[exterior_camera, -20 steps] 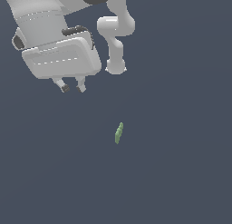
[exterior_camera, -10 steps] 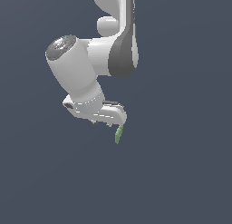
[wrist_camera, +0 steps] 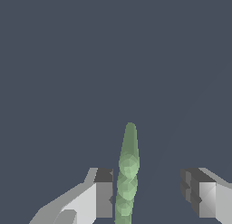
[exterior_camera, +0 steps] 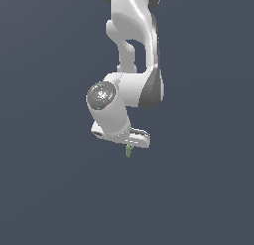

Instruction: Pick up the object and move it to a goal position.

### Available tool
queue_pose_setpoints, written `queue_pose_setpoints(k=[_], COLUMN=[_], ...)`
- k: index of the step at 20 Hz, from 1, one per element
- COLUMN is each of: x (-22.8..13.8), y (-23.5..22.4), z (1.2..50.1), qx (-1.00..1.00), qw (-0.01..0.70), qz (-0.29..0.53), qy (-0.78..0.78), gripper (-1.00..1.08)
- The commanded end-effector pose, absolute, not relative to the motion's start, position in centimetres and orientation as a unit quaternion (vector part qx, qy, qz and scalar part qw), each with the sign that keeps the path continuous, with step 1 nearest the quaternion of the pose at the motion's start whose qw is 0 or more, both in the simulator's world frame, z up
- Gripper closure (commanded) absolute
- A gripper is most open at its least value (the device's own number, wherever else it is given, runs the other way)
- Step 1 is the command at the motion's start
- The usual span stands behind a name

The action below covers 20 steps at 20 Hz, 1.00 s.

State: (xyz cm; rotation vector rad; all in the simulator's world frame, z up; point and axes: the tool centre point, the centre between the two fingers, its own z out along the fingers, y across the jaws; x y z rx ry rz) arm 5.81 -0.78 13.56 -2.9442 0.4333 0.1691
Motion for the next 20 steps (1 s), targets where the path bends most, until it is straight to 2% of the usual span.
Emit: queue_pose_setpoints(k=[1, 14, 20], x=[5.7, 5.7, 5.4], y=[-0.4, 0.1, 0.7], z=[12.8, 12.4, 10.0], qx=[-0.985, -0.984, -0.984], qw=[0.077, 0.084, 0.085], qz=[0.061, 0.066, 0.067], qy=[0.144, 0.139, 0.138], gripper=[-0.2, -0.2, -0.2])
